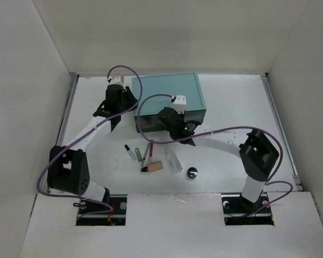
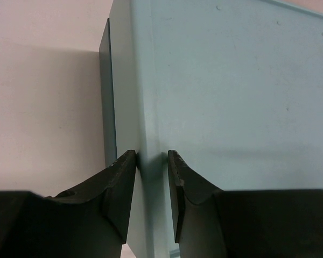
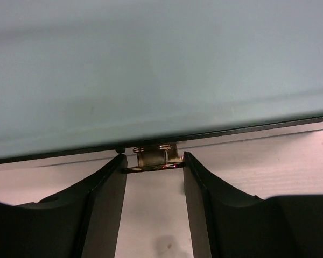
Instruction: Organize the makeup
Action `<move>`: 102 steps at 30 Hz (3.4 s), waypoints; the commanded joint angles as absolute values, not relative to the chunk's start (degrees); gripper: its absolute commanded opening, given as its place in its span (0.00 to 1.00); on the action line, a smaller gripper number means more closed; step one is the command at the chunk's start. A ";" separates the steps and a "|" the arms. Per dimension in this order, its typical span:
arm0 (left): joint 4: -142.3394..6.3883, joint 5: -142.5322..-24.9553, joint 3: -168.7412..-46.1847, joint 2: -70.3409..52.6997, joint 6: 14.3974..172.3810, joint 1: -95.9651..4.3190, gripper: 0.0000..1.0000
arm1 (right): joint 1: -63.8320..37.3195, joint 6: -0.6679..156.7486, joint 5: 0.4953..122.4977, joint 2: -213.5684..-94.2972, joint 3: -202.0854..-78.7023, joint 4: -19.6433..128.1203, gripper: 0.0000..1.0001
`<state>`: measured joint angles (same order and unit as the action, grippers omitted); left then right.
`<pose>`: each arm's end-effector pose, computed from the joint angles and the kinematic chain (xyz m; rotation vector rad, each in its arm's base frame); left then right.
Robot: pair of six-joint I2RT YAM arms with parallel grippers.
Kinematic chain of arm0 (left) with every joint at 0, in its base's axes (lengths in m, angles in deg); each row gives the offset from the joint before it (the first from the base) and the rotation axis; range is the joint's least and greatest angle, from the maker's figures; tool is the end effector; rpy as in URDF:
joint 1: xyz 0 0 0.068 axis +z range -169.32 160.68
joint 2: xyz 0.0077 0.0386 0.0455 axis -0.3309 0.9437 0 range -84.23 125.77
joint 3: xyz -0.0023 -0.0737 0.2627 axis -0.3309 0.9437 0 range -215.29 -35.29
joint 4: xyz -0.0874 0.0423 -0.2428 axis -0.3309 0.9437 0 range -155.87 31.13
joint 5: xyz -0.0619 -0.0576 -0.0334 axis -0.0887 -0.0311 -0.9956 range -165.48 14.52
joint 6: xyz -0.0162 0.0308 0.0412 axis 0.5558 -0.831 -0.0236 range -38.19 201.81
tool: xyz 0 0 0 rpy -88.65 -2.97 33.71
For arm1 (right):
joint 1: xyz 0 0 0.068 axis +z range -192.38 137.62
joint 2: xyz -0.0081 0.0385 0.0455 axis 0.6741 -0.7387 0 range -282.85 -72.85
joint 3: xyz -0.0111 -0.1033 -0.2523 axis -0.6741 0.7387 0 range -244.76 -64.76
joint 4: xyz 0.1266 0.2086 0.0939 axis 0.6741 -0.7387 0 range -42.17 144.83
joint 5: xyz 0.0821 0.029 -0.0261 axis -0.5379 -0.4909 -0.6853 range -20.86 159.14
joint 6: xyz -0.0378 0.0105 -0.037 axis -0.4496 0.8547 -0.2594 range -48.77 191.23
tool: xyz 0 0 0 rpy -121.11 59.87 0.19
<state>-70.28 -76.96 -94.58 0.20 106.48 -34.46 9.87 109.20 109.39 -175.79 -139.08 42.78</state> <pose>0.3320 -0.0907 0.2878 -0.1459 1.9581 -0.4854 0.2629 0.3018 0.2402 0.0882 2.0924 0.1379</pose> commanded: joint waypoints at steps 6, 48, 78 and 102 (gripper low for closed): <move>-65.78 -76.19 -95.41 2.52 105.63 -36.50 0.17 | 16.71 116.40 108.61 -163.65 -126.21 39.81 0.14; -62.88 -70.56 -104.99 13.24 105.36 -37.91 0.11 | 27.62 110.51 99.90 -157.57 -115.65 36.73 0.81; -63.32 -70.56 -103.15 12.01 104.66 -38.00 0.11 | 38.27 86.89 82.49 -144.23 -123.99 36.81 0.04; -63.06 -70.56 -104.02 13.42 104.66 -39.23 0.11 | 2.49 65.77 62.63 -150.55 -129.10 49.38 0.42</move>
<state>-70.87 -70.12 -105.18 10.77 106.21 -38.07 3.07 67.50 63.90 -152.71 -128.51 43.76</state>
